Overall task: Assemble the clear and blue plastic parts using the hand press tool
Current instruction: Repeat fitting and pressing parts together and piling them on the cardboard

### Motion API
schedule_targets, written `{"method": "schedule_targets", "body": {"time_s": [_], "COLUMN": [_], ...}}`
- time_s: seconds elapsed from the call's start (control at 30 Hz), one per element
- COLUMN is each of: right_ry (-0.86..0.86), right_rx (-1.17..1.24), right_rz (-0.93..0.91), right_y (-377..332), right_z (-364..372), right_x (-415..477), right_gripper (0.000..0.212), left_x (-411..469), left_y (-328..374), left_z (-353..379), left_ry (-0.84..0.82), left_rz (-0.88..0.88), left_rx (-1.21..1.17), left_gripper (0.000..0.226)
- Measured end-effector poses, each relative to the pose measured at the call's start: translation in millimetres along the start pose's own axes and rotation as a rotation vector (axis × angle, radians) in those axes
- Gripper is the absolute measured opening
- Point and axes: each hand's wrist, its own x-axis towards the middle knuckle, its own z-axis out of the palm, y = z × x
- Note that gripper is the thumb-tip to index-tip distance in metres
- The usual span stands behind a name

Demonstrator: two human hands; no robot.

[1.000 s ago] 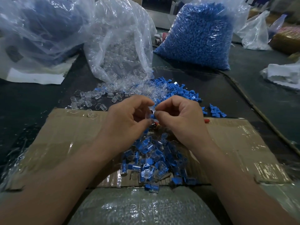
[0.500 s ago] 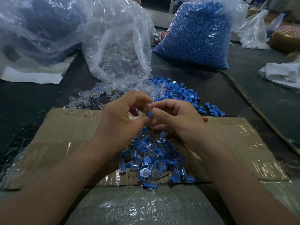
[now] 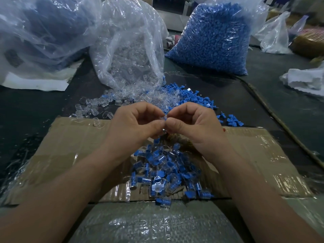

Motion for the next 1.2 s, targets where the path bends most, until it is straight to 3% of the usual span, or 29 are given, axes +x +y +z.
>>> {"method": "schedule_targets", "body": {"time_s": [0.2,0.33,0.77,1.2], "right_ry": [-0.014,-0.009,0.053,0.074], "right_rx": [-0.081,-0.138,-0.288,-0.36], "right_rz": [-0.089,-0.176,-0.446,-0.503], "right_y": [4.7,10.0,17.4,18.7], "right_z": [1.8,6.2,1.5,-2.5], "right_x": [-0.2,-0.9,2.4,2.9], "right_gripper": [0.019,0.029,0.033,0.032], "left_x": [2.6,4.6,8.7,9.5], "left_y": [-5.9,-4.1,-8.0,-8.0], "left_z": [-1.2,-1.4,-9.7,-10.8], "left_ry": [0.022,0.036,-0.092,-0.129], "left_rz": [-0.03,-0.109,-0.231,-0.246], "left_rx": [-0.055,-0.174,-0.297,-0.306], "left_gripper": [0.011,0.009,0.007,0.008]}}
